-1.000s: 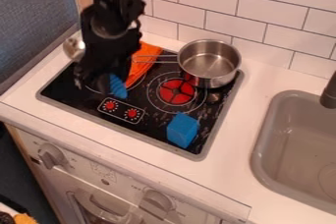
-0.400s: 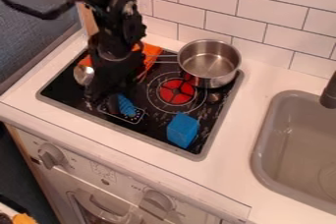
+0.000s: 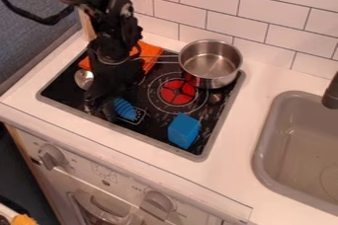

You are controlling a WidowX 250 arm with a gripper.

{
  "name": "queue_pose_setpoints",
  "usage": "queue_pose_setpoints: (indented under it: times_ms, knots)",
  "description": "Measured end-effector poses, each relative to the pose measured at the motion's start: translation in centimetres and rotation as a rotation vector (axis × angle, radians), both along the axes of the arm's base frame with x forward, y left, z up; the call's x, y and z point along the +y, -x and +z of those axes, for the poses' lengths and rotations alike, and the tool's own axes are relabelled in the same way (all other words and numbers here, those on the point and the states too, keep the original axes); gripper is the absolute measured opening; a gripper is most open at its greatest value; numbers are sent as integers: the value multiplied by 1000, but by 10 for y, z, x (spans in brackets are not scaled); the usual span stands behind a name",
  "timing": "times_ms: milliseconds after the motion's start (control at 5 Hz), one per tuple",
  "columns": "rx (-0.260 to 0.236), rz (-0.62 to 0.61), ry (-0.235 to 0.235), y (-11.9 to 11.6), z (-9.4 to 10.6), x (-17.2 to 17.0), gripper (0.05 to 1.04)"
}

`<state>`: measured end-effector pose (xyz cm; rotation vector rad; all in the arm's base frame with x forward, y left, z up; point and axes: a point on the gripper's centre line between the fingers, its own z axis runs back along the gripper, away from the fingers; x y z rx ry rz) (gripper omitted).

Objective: Take the blue spoon and put it below the orange cloth

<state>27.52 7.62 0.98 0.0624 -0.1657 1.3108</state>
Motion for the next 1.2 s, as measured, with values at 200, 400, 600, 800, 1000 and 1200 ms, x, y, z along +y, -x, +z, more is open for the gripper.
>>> queue_pose_setpoints:
  times_ms: [200, 400, 600, 800, 1000, 1200]
  knots:
    - [0, -27, 6, -1, 0, -1, 1004]
    - [-8, -26, 13, 2, 3, -3, 1003]
    - [-40, -31, 13, 1, 13, 0, 999]
    - [-77, -63, 13, -2, 27, -1, 999]
    - [-126, -121, -10, -15, 51, 1, 999]
    - [-184, -201, -67, -27, 100, -4, 999]
